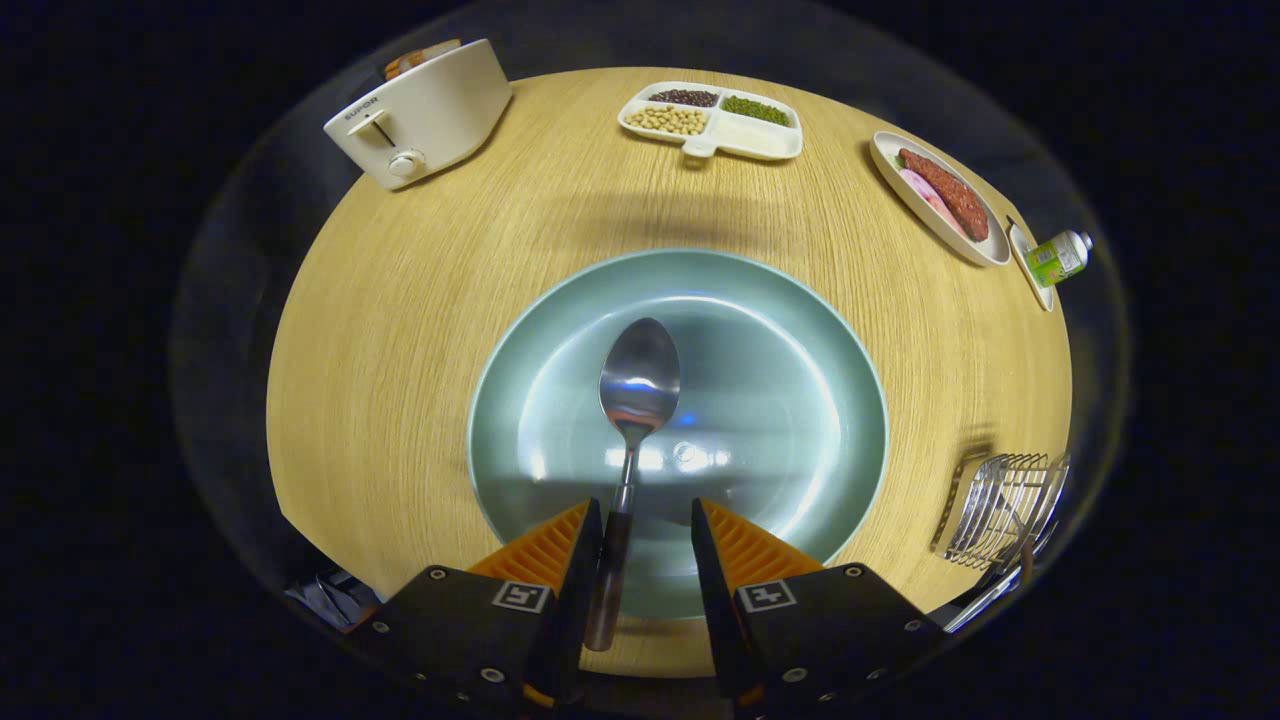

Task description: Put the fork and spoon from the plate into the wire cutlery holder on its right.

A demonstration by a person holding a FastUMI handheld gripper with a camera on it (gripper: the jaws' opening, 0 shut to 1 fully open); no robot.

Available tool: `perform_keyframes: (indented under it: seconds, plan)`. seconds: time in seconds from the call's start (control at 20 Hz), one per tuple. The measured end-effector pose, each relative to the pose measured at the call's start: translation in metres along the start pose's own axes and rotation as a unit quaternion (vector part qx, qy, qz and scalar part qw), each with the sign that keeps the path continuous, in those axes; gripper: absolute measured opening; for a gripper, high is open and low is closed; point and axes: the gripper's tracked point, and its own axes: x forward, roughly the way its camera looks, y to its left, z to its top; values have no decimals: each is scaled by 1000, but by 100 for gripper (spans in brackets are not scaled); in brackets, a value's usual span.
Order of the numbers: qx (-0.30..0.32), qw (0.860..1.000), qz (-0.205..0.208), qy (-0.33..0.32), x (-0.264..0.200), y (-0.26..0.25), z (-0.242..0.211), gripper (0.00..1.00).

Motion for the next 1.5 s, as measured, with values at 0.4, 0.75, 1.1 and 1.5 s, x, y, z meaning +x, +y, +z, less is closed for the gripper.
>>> perform_keyframes:
  seconds: [0.4,0.75,1.1,1.5]
  plan:
    - [10,1000,11,-21,4,-5,8,8]
    - [21,997,31,-63,-23,-18,12,5]
    - [50,992,24,-117,-77,-66,8,5]
    - [113,981,-9,-158,-133,-159,-11,4]
